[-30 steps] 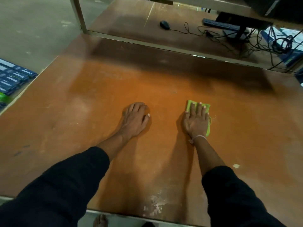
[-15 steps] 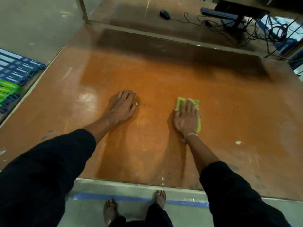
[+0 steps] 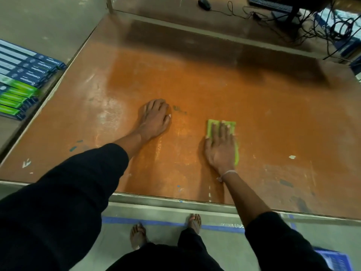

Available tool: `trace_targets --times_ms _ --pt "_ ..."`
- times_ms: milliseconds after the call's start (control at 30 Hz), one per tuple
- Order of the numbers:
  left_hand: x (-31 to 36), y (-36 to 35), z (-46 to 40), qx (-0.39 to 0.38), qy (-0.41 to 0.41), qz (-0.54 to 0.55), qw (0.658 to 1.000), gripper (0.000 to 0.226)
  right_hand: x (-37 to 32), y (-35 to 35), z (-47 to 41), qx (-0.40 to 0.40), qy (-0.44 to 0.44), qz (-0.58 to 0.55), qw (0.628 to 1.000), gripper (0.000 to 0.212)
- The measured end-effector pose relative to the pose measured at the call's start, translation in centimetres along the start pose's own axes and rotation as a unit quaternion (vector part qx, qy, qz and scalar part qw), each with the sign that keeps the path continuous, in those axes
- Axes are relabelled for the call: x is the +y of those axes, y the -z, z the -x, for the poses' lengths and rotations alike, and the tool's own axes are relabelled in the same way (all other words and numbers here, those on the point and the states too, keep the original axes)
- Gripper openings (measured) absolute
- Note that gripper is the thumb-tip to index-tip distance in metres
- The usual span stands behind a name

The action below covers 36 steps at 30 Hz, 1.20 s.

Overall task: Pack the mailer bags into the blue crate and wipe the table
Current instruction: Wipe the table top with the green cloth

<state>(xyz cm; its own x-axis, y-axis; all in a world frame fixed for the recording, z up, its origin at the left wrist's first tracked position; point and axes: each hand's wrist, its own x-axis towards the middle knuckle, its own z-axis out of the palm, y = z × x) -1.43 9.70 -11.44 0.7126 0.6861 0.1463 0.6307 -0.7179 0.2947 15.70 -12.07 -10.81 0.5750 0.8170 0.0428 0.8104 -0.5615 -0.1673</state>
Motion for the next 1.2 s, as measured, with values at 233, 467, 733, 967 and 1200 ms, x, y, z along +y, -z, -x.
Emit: trace_targets --times_ms 233,467,733,967,1200 --pt "-0.5 -0.2 0.0 0.0 0.001 0.002 1.0 0.046 -0.9 0.5 7.1 -0.027 0.152 -0.002 0.988 0.059" --pt "-0.3 -0.2 0.0 0.002 0.006 0.001 1.0 0.047 -3.1 -0.1 8.8 0.012 -0.043 -0.001 0.999 0.065" --pt "-1.7 0.8 0.0 -0.036 -0.029 0.024 0.999 0.048 -2.2 -0.2 8.6 -0.018 0.071 0.015 0.997 0.06" --pt "-6.2 2.3 0.5 -0.019 -0.014 0.022 0.999 0.047 -9.8 -1.3 9.5 -0.026 0.078 0.004 0.997 0.064" --pt "-10.3 3.4 1.0 0.008 0.013 0.004 1.0 0.044 -6.7 -1.3 6.6 -0.028 0.104 0.011 0.994 0.061"
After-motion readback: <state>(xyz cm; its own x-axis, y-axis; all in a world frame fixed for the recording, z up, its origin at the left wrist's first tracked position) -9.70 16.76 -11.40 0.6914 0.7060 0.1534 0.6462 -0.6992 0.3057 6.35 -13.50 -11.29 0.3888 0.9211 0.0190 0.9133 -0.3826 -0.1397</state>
